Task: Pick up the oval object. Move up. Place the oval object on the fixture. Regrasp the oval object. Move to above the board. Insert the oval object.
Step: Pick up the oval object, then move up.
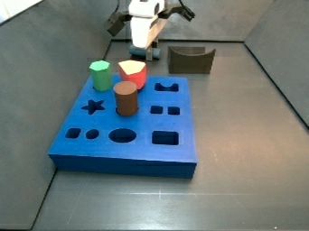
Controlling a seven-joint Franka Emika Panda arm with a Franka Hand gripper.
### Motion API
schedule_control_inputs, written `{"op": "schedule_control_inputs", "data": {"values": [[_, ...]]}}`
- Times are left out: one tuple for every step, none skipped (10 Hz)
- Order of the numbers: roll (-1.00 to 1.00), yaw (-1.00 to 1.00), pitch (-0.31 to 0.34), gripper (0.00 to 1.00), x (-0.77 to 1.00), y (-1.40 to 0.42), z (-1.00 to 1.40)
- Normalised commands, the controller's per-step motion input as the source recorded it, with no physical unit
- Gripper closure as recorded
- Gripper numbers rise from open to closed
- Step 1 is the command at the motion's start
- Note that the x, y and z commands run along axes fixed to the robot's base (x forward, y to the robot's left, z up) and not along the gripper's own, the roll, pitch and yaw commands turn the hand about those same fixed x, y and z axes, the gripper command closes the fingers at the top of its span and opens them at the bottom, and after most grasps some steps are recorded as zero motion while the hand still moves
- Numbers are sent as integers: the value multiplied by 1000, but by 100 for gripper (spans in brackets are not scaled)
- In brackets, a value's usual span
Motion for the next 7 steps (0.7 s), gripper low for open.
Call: {"op": "schedule_control_inputs", "data": {"values": [[0,0,0,100,0,0,0],[0,0,0,100,0,0,0],[0,0,0,100,0,0,0],[0,0,0,100,0,0,833],[-15,-47,60,100,-107,-96,753],[5,-52,78,100,-115,-80,611],[31,-49,82,100,-75,-45,474]]}}
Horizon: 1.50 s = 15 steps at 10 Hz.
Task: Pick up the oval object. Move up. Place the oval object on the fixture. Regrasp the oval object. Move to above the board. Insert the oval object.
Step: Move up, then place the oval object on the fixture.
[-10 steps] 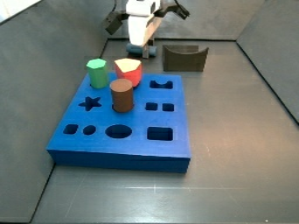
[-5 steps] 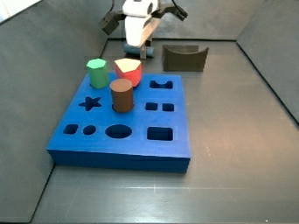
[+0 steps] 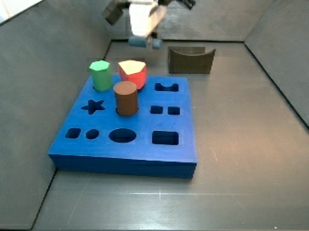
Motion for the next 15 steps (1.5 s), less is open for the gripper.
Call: {"op": "schedule_control_inputs", "data": {"values": [[51,-44,95,100,-44,-21,329],[0,0,0,100,0,0,1000],[13,5,5,100,-1,0,1000],[24,2,18,100,-8,0,1000],[53,-8,43,100,-17,0,1000],[64,-9,52,100,-21,0,1000],[82,-2,68,100,-27,-2,1000],[90,9,76,100,-29,-6,1000],[100,17,83,100,-31,-9,1000],[105,20,86,100,-31,-10,945],[106,24,90,100,-24,-9,760],[94,22,91,100,-20,-6,618],[72,16,93,100,-11,0,422],[61,15,95,100,-5,2,322],[-26,1000,40,100,1000,-839,37]]}}
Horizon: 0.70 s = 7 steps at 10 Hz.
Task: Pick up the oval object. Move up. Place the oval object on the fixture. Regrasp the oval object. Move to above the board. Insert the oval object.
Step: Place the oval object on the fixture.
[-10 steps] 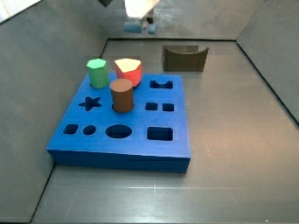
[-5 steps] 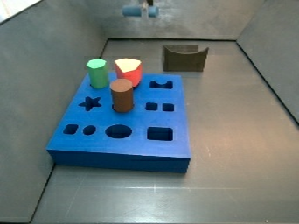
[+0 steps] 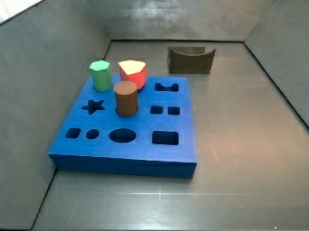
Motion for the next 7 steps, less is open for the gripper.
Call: {"op": "schedule_control_inputs", "data": {"values": [[-26,1000,42,100,1000,-797,-76],[-26,1000,43,100,957,-603,-55],[-26,1000,45,100,838,-345,-33],[-27,1000,48,100,714,-149,-26],[-30,1000,54,100,552,-93,-18],[-32,1000,59,100,433,-55,-8],[-35,1000,64,100,315,-34,-7]]}}
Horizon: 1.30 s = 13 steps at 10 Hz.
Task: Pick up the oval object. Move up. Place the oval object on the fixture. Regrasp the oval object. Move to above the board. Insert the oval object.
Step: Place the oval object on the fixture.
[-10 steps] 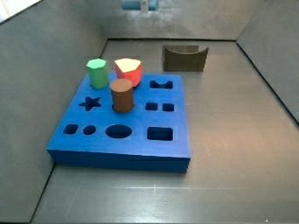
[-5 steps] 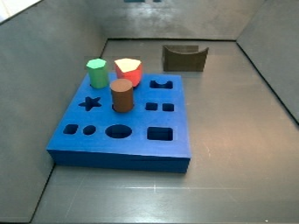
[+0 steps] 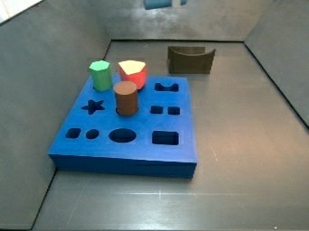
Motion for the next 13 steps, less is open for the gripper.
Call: {"op": "schedule_control_inputs", "data": {"values": [[-39,1000,71,100,202,-23,-5],[-43,1000,78,100,71,-13,4],[-46,1000,82,100,37,-9,18],[-49,1000,87,100,35,-8,17],[-52,1000,92,100,35,-6,17],[-56,1000,100,100,34,-5,16],[-60,1000,106,100,34,-4,16],[-540,1000,105,100,740,310,95],[-610,1000,126,100,699,282,60],[-644,1000,148,100,630,192,22],[-662,1000,175,100,564,116,19],[-674,1000,197,100,519,86,17],[-730,1000,258,100,399,54,-4]]}}
